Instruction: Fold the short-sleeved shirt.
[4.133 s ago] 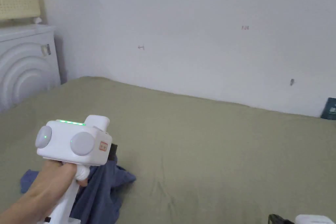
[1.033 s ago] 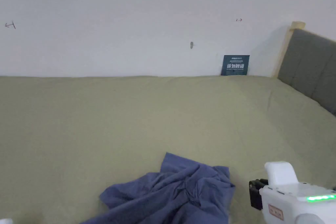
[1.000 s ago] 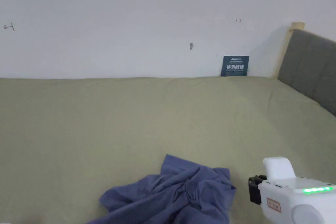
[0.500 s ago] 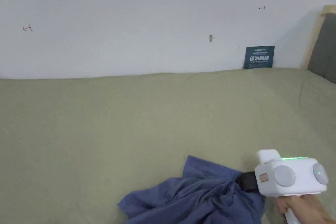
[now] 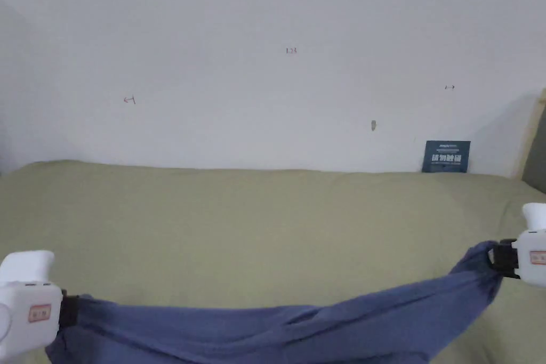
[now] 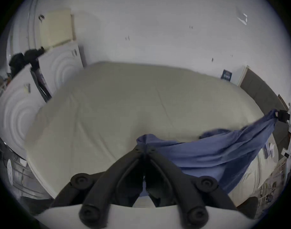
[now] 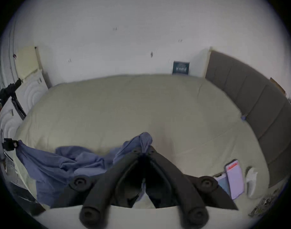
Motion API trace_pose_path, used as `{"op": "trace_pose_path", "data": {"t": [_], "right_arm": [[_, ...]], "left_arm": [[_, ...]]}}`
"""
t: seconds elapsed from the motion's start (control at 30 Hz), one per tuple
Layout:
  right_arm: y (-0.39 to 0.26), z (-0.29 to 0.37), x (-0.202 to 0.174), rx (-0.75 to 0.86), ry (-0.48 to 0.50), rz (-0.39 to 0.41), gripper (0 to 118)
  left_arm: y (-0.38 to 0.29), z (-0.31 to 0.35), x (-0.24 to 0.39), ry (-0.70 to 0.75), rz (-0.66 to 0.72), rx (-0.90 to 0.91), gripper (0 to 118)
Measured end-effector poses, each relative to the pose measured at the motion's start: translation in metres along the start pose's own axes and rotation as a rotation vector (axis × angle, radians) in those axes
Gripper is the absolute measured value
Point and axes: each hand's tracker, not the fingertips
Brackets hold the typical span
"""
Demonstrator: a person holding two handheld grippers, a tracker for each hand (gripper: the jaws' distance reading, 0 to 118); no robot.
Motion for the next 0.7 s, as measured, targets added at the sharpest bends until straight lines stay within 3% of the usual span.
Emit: {"op": "trace_pose_path", "data": {"t": [0.3,0.7], "right_arm": [[0.046,0.111,0.022,0.185,-0.052,-0.031,0],[0.112,0.114,0.028,0.275,-0.116,-0.044,0]], "left_arm": [[0.081,0.096,-0.010,0.026,0.014,0.182,1],[0.160,0.101,0.019,0.061,0.019,0.249,1]]}}
